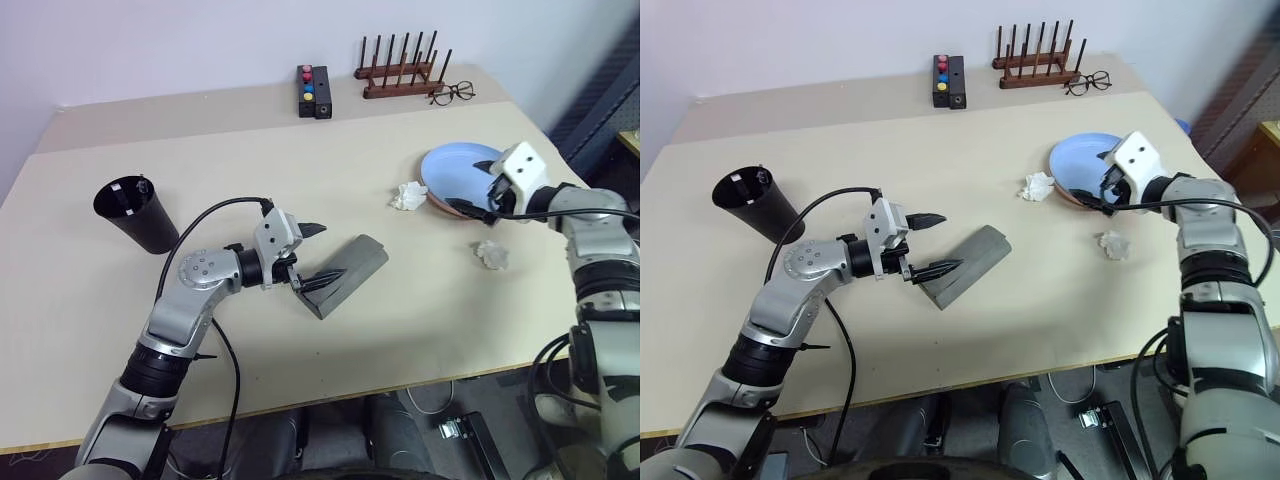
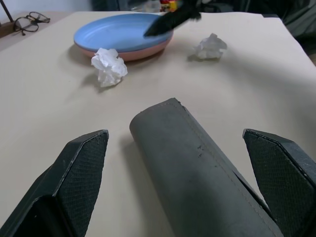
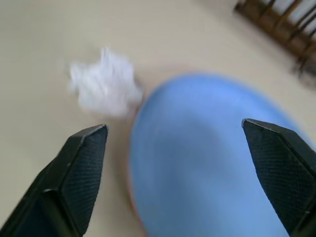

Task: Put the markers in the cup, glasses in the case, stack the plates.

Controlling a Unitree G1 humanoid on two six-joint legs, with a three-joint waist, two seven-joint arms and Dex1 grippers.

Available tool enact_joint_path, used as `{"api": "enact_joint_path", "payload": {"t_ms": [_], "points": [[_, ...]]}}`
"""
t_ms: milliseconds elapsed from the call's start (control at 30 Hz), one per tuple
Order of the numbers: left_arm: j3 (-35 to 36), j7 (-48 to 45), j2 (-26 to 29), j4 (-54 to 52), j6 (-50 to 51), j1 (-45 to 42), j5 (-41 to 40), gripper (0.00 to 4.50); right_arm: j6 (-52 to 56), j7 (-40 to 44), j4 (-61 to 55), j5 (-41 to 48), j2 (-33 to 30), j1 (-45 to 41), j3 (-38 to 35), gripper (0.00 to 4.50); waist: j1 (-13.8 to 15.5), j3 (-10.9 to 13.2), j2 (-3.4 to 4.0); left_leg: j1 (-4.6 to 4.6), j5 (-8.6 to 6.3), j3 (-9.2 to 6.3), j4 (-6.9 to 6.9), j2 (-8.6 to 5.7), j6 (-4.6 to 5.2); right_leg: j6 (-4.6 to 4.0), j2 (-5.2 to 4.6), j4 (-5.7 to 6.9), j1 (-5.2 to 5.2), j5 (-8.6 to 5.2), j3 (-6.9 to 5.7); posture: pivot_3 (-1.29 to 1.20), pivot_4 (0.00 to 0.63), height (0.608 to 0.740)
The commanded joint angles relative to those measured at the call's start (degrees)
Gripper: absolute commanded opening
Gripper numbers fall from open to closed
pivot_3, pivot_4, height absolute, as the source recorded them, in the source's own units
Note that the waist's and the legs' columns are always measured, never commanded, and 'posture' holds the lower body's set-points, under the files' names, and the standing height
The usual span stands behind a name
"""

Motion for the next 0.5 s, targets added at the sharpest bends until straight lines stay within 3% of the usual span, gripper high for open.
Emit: {"api": "enact_joint_path", "payload": {"t_ms": [33,233,500], "points": [[0.17,-0.32,-0.35,-0.09,-0.85,-1.25,-0.55,4.5,7.27,3.54,-12.56,5.16,-3.19,5.52,-3.22,4.47,0.19,0.0,0.0,0.0,0.0,0.0,0.01,0.0,0.0,0.0,0.0,0.0,0.0,0.0,0.0,0.0,0.15,0.74],[-0.33,-1.43,-0.75,1.62,-2.0,-1.75,-0.3,4.5,17.78,6.6,-26.01,9.48,-8.16,17.71,-6.28,4.47,0.26,0.0,0.01,-0.01,-0.01,0.0,0.04,-0.02,0.01,0.0,-0.02,0.01,0.01,0.0,0.0,0.0,0.15,0.74],[-0.5,-3.36,-0.97,2.77,-3.35,-0.76,-0.63,4.5,22.56,6.2,-29.51,10.31,-9.75,26.2,-7.93,4.47,0.13,-0.01,0.01,-0.01,-0.01,0.01,0.04,-0.01,0.01,0.0,-0.02,0.01,0.0,0.0,0.0,0.0,0.15,0.74]]}}
